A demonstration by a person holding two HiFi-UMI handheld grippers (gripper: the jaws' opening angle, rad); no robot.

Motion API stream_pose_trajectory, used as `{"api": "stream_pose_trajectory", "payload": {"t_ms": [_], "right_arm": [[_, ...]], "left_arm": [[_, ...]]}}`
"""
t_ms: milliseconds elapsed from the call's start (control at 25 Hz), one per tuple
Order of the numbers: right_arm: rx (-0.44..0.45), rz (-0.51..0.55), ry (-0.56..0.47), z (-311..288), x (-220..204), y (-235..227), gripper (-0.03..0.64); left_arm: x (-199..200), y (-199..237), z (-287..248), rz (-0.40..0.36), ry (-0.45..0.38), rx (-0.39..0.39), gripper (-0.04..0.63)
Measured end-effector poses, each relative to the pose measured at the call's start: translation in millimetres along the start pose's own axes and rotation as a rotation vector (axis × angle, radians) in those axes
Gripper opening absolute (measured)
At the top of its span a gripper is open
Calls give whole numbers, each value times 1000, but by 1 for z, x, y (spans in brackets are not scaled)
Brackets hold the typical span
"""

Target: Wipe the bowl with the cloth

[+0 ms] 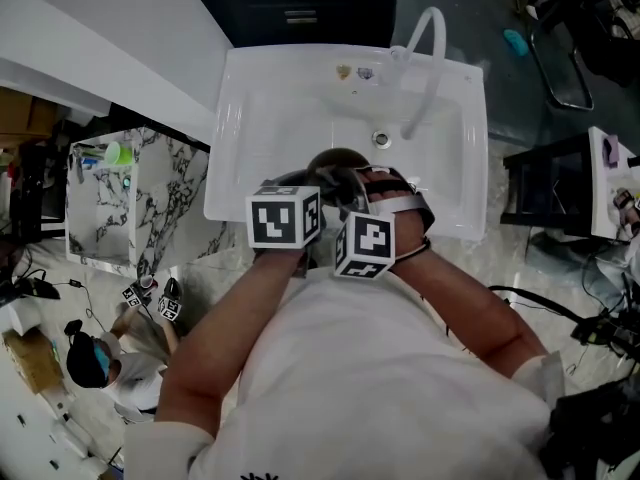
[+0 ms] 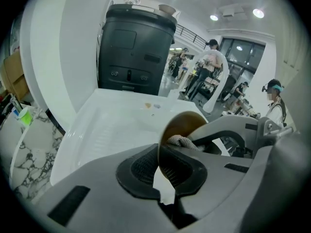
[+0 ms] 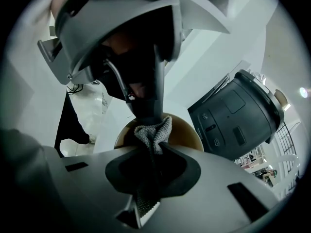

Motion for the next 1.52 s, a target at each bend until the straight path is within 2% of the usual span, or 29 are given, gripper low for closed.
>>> {"api": "stream_pose_trajectory", "payload": {"t_ms": [200, 360, 520, 800, 1200, 1360, 1520], "right_arm": [[-53, -9, -17, 1, 5, -17, 46], [-83, 17, -12, 4, 4, -22, 46], [-85, -3, -2, 7, -1, -23, 46], [-39, -47, -16, 15, -12, -13, 46], [62, -97, -164, 47, -1, -1, 46], [129, -152, -224, 60, -1, 2, 46], [136, -223, -270, 75, -7, -9, 46]], "left_arm": [[-6, -4, -2, -28, 31, -4, 18], [-7, -2, -2, -24, 31, 4, 18], [-7, 4, 1, -5, 28, 15, 18], [-3, 13, 3, 25, -13, 22, 18], [-6, 25, 12, 124, -71, -13, 18], [-5, 32, 15, 184, -113, -45, 18], [-1, 37, 18, 246, -167, -125, 18]]}}
Point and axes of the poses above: the fingertips, and each gripper's own axes: z backward along the fingers, y to its left, x out of its top, the point moved 2 cm from there along z, backward along the fingers, and after that the axes turned 13 degrees about -z, right-handed, at the moved point
